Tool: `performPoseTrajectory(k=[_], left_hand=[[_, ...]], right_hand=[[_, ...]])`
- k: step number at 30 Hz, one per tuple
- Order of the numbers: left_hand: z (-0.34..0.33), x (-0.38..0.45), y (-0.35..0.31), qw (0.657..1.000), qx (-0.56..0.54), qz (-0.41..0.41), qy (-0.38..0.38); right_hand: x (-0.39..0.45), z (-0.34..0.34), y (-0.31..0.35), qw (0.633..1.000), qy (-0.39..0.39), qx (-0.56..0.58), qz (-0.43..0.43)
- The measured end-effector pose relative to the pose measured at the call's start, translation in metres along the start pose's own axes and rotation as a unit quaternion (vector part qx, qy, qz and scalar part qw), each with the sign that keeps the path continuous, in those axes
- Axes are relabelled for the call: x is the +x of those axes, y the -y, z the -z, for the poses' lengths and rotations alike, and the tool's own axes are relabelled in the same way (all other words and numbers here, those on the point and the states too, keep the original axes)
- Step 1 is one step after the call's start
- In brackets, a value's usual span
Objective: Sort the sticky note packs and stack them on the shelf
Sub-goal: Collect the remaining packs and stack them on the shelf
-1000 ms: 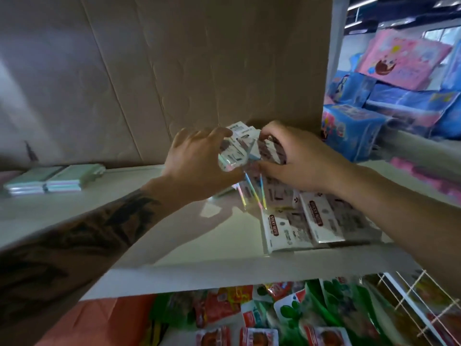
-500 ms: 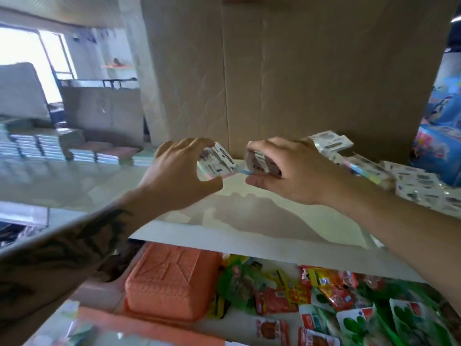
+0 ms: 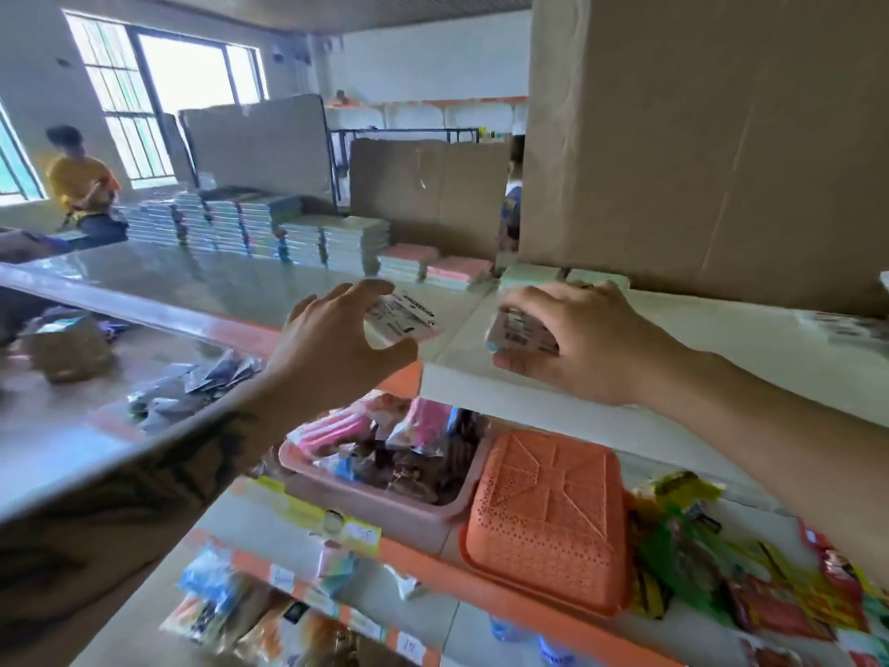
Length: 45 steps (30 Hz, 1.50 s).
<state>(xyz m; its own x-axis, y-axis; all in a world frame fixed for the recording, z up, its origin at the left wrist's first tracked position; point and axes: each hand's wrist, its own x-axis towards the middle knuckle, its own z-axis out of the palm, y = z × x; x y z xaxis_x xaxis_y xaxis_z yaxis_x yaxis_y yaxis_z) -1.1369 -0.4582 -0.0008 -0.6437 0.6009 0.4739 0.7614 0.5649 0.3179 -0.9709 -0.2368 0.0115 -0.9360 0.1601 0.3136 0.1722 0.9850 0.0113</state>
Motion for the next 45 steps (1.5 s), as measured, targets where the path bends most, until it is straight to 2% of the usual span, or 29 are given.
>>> performPoseTrajectory(k=[7, 12, 16, 22, 26, 29, 33, 36, 38, 45], left_hand=[[0.014, 0.012, 0.095, 0.998, -0.003, 0.054, -0.011], [0.011, 0.027, 0.131, 0.997, -0.002, 0.078, -0.002], [0.008, 0.046, 0.150, 0.997, 0.021, 0.079, 0.012], [-0.001, 0.089, 0.161, 0.993, 0.017, 0.083, 0.084], [-0.010, 0.109, 0.169, 0.988, 0.057, 0.033, 0.142], [-0.006, 0.120, 0.177, 0.983, 0.052, -0.006, 0.178], [-0.004, 0.138, 0.191, 0.965, -0.021, -0.030, 0.260], [-0.011, 0.144, 0.192, 0.953, -0.112, -0.017, 0.282], [-0.018, 0.144, 0.195, 0.947, -0.162, -0.008, 0.276], [-0.023, 0.137, 0.196, 0.967, -0.146, -0.091, 0.189]], right_hand=[[0.062, -0.023, 0.057, 0.999, 0.034, 0.004, 0.013], [0.118, -0.044, 0.077, 0.999, 0.042, 0.021, 0.011], [0.155, -0.052, 0.089, 0.996, 0.084, -0.002, 0.011], [0.187, -0.061, 0.087, 0.993, 0.113, 0.005, -0.016], [0.192, -0.075, 0.080, 0.991, 0.131, 0.017, -0.023], [0.192, -0.078, 0.079, 0.984, 0.148, 0.088, -0.037], [0.192, -0.079, 0.082, 0.983, 0.139, 0.119, -0.033], [0.191, -0.077, 0.090, 0.981, 0.124, 0.147, -0.015], [0.191, -0.076, 0.093, 0.984, 0.104, 0.148, -0.006], [0.193, -0.078, 0.094, 0.984, 0.050, 0.173, 0.010]])
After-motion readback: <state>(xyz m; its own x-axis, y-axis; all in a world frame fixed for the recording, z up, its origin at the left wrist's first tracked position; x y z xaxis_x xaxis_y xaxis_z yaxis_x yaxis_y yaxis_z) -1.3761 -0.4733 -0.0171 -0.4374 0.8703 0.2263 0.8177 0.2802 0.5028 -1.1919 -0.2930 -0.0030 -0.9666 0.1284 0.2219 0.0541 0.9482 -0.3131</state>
